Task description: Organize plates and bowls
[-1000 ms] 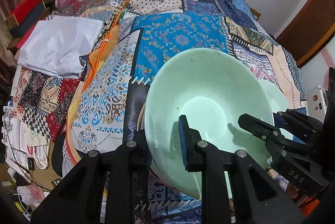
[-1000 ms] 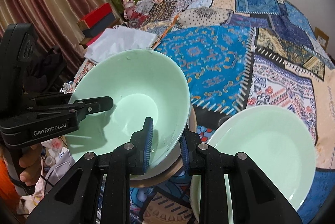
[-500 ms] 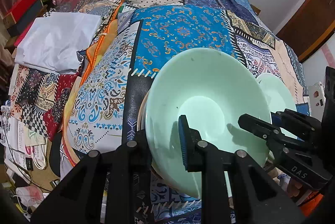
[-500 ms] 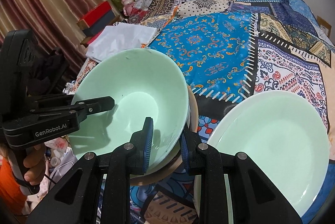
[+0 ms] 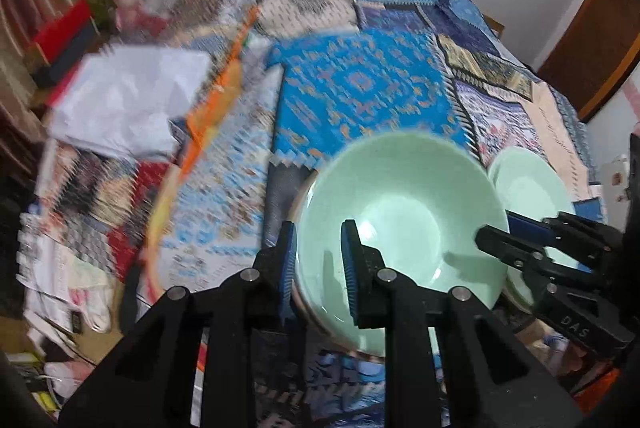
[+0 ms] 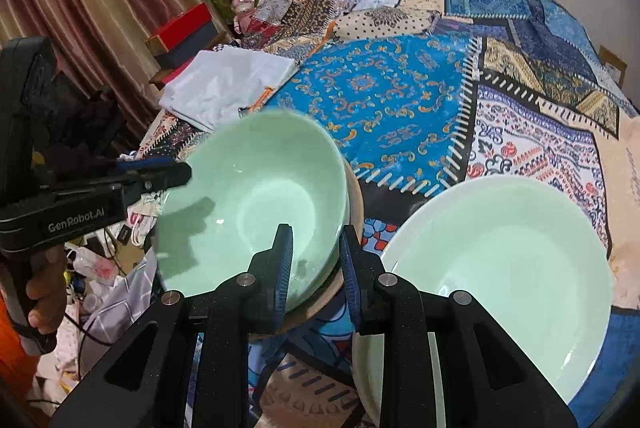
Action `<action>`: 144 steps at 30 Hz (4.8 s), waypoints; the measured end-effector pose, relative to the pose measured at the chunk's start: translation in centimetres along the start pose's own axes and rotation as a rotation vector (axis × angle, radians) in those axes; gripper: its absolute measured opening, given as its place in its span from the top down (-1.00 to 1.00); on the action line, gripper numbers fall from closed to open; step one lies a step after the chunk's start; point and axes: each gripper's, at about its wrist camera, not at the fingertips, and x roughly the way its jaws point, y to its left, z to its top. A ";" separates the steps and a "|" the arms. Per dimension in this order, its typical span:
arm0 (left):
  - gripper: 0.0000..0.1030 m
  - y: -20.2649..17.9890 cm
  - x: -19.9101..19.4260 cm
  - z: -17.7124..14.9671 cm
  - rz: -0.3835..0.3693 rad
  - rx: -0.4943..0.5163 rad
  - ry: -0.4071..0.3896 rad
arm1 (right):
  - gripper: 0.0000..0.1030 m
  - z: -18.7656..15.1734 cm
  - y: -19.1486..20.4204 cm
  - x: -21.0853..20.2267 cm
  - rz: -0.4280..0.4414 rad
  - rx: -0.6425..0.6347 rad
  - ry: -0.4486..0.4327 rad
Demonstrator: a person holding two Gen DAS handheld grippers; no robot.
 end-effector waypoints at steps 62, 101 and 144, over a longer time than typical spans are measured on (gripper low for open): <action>0.25 -0.1 3.3 -2.8 -0.089 -0.049 0.106 | 0.42 0.0 -0.7 2.6 -0.029 0.065 0.046; 0.25 -11.8 -2.1 0.5 -0.195 0.126 0.003 | 0.42 -1.3 -6.7 -9.1 -0.142 0.176 -0.140; 0.14 -17.1 3.9 0.0 -0.165 0.222 0.078 | 0.38 -5.4 -12.8 -8.1 -0.164 0.271 -0.087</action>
